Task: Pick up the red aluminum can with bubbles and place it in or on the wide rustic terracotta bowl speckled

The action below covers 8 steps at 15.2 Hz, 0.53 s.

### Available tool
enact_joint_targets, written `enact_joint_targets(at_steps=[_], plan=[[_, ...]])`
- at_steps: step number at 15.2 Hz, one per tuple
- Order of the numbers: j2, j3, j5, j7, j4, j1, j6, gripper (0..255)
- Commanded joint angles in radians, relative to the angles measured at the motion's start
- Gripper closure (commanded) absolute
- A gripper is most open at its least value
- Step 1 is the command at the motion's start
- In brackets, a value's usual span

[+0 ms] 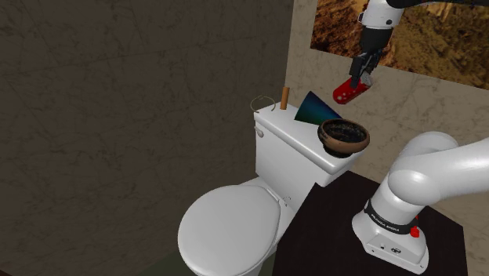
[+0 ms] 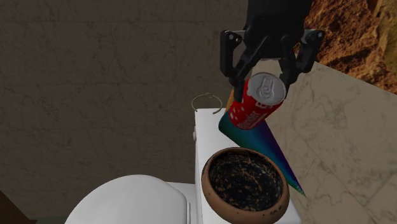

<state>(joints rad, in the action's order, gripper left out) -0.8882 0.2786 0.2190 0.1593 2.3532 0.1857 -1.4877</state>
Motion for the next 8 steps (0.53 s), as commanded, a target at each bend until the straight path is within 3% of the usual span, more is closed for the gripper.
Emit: enact_joint_targets(at_steps=[1,8], plan=[[-0.018,0.0,0.003,-0.004,0.035,0.004,-0.017,255],[-0.045,0.017,0.021,-0.009,0.143,0.013,-0.098,255]])
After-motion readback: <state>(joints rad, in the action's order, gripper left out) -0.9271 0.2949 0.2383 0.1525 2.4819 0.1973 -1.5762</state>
